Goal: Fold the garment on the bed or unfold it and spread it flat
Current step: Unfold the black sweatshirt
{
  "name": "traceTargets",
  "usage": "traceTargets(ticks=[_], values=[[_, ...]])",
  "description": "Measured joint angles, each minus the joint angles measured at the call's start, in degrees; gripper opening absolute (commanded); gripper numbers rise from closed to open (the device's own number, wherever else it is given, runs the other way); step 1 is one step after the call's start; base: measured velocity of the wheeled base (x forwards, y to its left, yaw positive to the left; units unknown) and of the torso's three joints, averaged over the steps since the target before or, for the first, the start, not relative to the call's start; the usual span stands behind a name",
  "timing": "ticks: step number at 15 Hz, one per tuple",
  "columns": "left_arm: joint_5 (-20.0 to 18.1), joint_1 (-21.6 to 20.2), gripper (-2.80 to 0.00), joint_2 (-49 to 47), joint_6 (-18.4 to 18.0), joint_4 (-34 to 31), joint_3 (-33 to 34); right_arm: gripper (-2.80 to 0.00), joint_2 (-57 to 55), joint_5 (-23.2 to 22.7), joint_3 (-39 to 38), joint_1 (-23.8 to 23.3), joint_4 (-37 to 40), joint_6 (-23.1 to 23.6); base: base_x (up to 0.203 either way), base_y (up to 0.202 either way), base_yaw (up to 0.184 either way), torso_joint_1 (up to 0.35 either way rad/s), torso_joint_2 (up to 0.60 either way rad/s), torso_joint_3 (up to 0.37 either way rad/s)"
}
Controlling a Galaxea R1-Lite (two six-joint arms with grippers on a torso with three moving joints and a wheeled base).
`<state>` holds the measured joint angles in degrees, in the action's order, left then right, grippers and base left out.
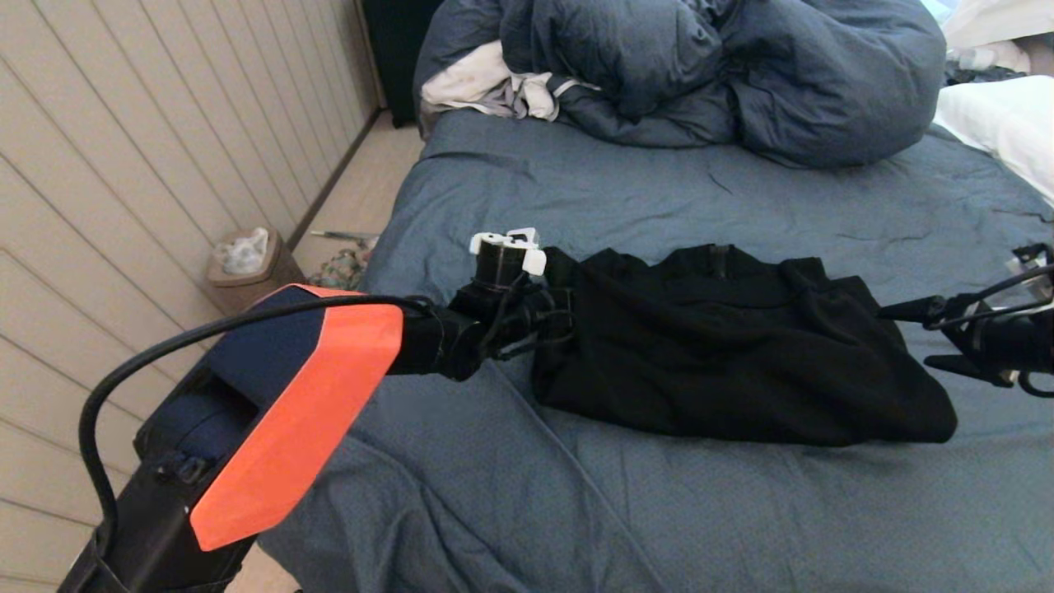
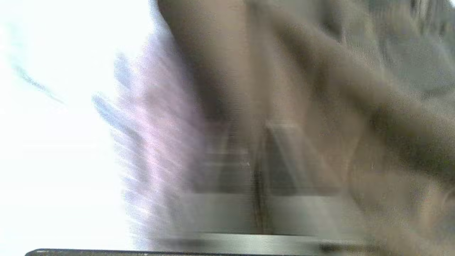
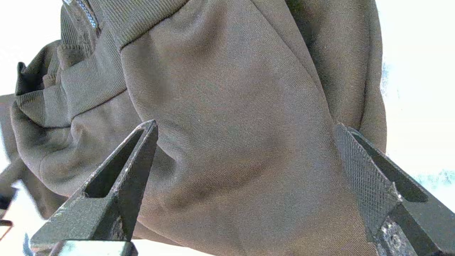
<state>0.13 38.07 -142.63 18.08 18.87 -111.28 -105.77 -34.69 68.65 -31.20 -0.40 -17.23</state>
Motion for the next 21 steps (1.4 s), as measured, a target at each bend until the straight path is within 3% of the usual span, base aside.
traceTargets(ticks=[6, 11, 17, 21], values=[[0.8, -0.5, -2.80, 2.3, 0.7, -0.6, 0.8, 0.00, 0.0, 0.0, 0.0, 0.0, 0.0, 0.2, 0.000, 0.000, 0.000, 0.000, 0.00, 0.000], [0.9, -2.9, -2.80, 4.8, 1.7, -0.7, 5.6, 0.00, -0.2, 0.0, 0.2, -0.1, 0.0, 0.4, 0.000, 0.000, 0.000, 0.000, 0.00, 0.000], [-1.6, -7.8, -2.80, 11.9, 2.8, 0.2, 19.2, 0.00, -0.1, 0.0, 0.0, 0.0, 0.0, 0.3, 0.000, 0.000, 0.000, 0.000, 0.00, 0.000], [-2.7, -10.7, -2.80, 17.0, 2.5, 5.4, 28.2, 0.00, 0.0, 0.0, -0.3, 0.0, 0.1, 0.1, 0.000, 0.000, 0.000, 0.000, 0.00, 0.000]])
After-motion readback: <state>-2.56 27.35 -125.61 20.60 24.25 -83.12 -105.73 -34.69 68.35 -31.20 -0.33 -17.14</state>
